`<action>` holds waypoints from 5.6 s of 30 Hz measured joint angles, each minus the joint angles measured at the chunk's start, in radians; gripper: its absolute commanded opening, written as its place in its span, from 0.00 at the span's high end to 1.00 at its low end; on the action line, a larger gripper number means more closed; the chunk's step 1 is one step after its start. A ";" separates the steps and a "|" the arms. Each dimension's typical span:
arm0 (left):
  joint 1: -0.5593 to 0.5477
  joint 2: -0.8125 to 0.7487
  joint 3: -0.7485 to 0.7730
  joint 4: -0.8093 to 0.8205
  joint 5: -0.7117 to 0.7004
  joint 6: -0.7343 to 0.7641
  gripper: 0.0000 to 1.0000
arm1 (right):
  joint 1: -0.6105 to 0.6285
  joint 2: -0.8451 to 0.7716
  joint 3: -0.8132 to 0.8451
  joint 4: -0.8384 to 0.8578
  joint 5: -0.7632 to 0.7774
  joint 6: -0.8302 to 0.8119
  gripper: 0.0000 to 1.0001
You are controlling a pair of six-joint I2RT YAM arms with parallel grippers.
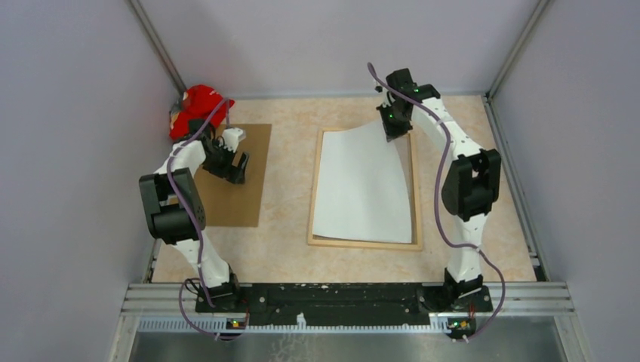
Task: Put the photo into the frame
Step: Place the photo frame item in the photo frame, then pick up the photo frame item at the center of the board.
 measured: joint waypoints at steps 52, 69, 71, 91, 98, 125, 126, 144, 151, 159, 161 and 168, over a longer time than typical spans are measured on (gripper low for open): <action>0.000 0.000 -0.017 -0.017 -0.010 0.018 0.01 | 0.067 0.003 -0.057 0.108 0.148 -0.034 0.83; 0.007 0.000 -0.013 -0.023 -0.008 0.010 0.01 | 0.067 -0.027 -0.109 0.149 0.370 0.073 0.01; 0.013 0.000 0.008 -0.035 -0.007 0.006 0.01 | 0.066 -0.035 -0.109 0.146 0.425 0.100 0.01; 0.290 0.026 -0.005 0.441 -0.558 -0.024 0.31 | 0.457 -0.030 -0.187 0.475 0.238 0.413 0.03; 0.288 0.075 -0.074 0.596 -0.638 0.006 0.32 | 0.485 0.085 -0.165 0.496 0.168 0.433 0.08; 0.266 -0.017 -0.360 0.787 -0.536 -0.005 0.34 | 0.486 0.267 -0.119 0.671 -0.002 0.609 0.07; 0.242 -0.040 -0.386 0.784 -0.533 -0.005 0.34 | 0.486 0.271 -0.119 0.673 -0.005 0.615 0.06; 0.158 -0.060 -0.302 0.568 -0.371 -0.035 0.32 | 0.433 0.399 0.089 0.655 0.043 0.610 0.01; 0.188 0.026 -0.183 0.515 -0.407 -0.048 0.32 | 0.390 0.566 0.352 0.632 0.048 0.594 0.01; 0.183 0.167 -0.018 0.536 -0.432 -0.060 0.34 | 0.401 0.575 0.332 0.708 -0.003 0.595 0.03; 0.175 0.171 -0.018 0.544 -0.436 -0.053 0.35 | 0.409 0.540 0.259 0.757 -0.021 0.604 0.03; 0.139 0.170 -0.039 0.568 -0.494 0.006 0.35 | 0.456 0.314 -0.163 0.938 -0.105 0.691 0.06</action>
